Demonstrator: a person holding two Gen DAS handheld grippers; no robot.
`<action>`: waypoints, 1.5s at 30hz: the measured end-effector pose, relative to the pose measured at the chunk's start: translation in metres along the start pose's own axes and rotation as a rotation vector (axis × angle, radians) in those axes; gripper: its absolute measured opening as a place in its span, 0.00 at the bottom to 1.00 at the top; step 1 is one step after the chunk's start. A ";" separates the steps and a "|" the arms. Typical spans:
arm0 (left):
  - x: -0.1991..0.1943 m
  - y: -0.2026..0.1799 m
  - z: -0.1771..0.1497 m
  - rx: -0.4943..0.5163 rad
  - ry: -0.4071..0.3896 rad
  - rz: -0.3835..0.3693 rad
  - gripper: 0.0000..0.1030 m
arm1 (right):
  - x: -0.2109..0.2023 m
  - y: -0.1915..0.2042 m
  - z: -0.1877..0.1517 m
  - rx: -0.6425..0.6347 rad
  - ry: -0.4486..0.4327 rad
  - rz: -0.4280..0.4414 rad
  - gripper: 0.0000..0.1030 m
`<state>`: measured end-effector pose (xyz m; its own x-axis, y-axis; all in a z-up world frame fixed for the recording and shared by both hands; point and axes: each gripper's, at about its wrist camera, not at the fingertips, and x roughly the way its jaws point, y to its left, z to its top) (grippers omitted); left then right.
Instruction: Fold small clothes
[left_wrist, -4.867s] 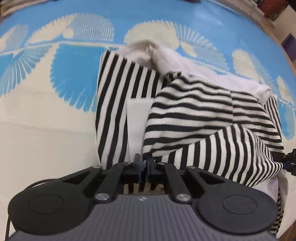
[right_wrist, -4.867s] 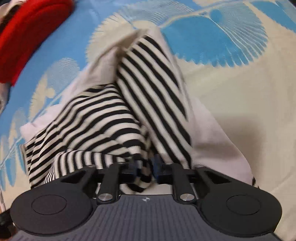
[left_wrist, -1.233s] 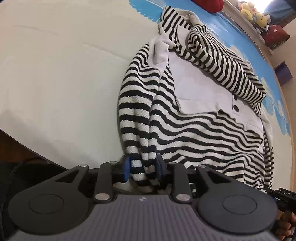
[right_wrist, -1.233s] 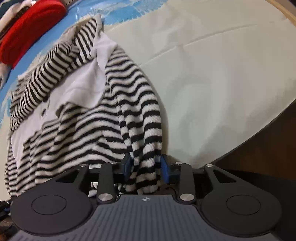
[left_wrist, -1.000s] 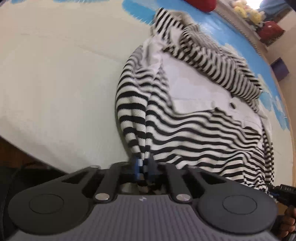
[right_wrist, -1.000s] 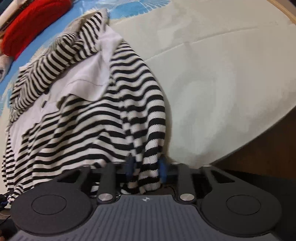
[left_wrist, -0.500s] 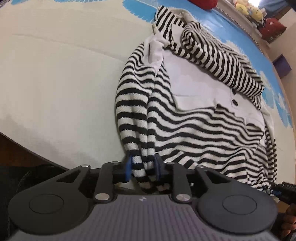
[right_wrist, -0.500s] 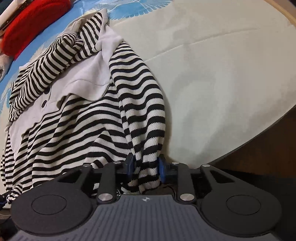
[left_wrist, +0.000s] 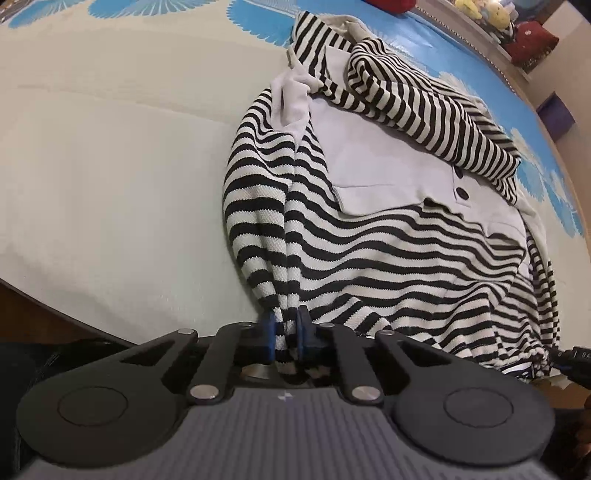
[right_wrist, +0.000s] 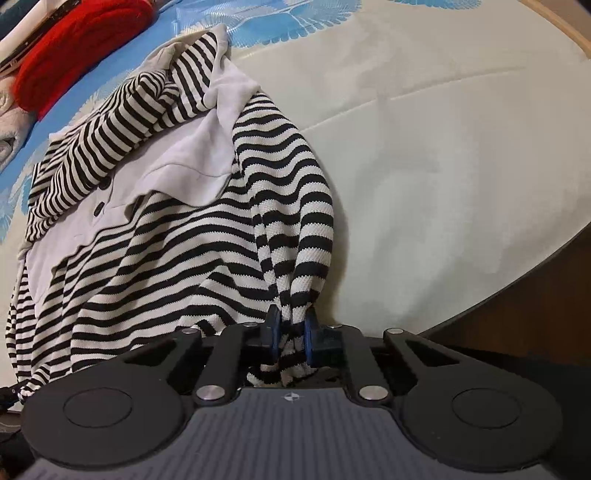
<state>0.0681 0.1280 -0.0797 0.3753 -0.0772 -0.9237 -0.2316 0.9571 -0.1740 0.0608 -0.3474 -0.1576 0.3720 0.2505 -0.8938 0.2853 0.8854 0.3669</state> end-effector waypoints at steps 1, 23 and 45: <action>0.000 0.002 0.001 -0.013 0.004 -0.004 0.13 | 0.000 -0.001 0.000 0.002 0.003 -0.001 0.13; -0.095 -0.020 0.018 0.163 -0.223 -0.094 0.05 | -0.093 -0.004 0.022 0.017 -0.262 0.165 0.08; -0.190 -0.005 0.017 0.146 -0.229 -0.212 0.00 | -0.178 -0.018 0.007 0.133 -0.237 0.292 0.07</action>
<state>0.0128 0.1427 0.1028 0.5966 -0.2303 -0.7688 -0.0017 0.9576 -0.2882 -0.0047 -0.4103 -0.0031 0.6437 0.3730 -0.6683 0.2434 0.7281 0.6408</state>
